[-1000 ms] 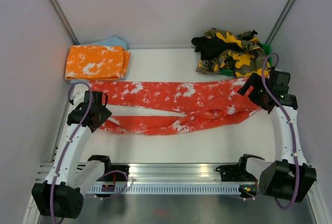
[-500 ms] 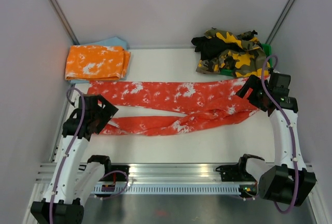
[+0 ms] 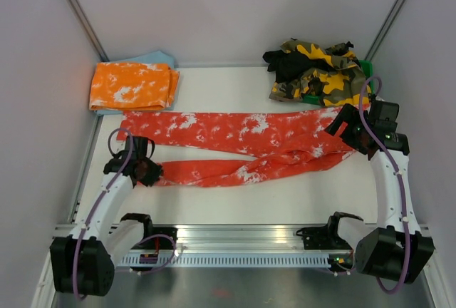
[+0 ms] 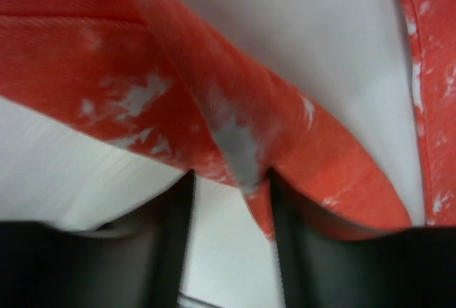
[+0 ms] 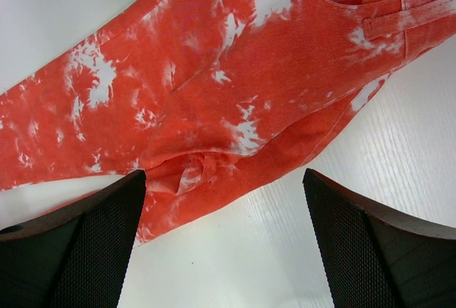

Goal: Fold and stack the trousers
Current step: Flatten the trousers out

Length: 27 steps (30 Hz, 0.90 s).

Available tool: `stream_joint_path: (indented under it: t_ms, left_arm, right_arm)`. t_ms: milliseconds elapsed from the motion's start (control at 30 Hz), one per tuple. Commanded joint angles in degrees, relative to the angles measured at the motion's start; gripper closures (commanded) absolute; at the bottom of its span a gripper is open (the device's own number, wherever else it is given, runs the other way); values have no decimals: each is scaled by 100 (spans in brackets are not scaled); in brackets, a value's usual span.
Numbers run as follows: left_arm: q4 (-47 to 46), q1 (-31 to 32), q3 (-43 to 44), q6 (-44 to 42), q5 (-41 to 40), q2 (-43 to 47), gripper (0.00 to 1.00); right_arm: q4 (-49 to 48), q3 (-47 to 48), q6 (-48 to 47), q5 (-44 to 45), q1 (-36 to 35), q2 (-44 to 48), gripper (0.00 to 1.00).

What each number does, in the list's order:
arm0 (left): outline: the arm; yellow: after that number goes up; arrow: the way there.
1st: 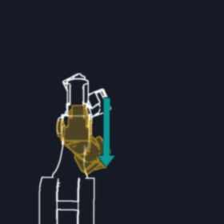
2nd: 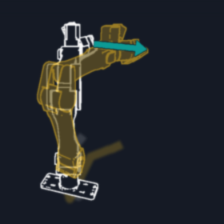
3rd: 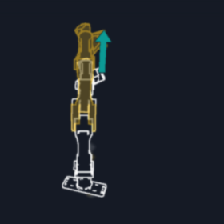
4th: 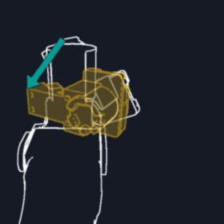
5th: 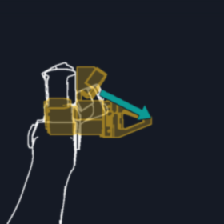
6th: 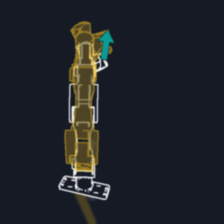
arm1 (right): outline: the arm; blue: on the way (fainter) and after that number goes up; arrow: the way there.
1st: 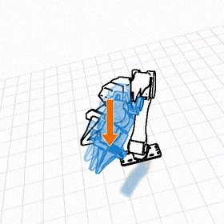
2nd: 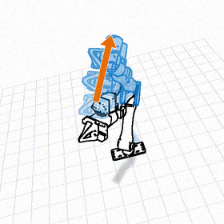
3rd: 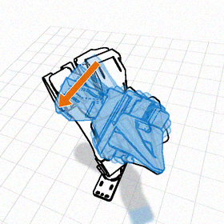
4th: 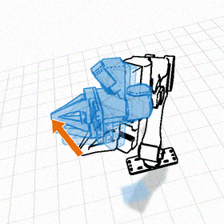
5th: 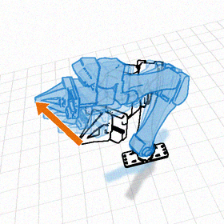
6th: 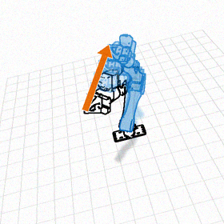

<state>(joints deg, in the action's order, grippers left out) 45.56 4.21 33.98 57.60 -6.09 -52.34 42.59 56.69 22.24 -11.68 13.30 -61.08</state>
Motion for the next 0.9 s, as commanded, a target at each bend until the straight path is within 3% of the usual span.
stream_joint_path:
  t_ms: [0,33,67,267,400,533,700,867]
  left_arm:
    - [-680,-8,-40,-223,-94,-198,81]
    - [-671,-8,-32,-267,-155,-198,93]
    - [-637,-8,64,-311,-191,-163,98]
    - [390,-8,1118,-400,-665,425,98]
    - [2083,-16,1848,573,-1166,251,98]
    - [2974,-8,2620,1305,-1394,92,98]
    - [3143,-8,3194,1746,-1808,-372,98]
    - [3310,-8,3089,1429,-1211,-1217,98]
  right_arm:
    - [4,-35,-62,105,6,35,2]
    - [4,-44,-62,131,6,35,2]
    - [4,-61,-71,166,6,43,2]
    - [-110,-158,0,-88,6,8,2]
    - [-539,-140,-132,-1070,-72,140,2]
    - [-1172,-96,-150,-2097,-503,429,2]
    - [-2104,-141,-87,-2391,-1494,712,2]
    - [-2158,-139,-834,-2540,-2243,685,4]
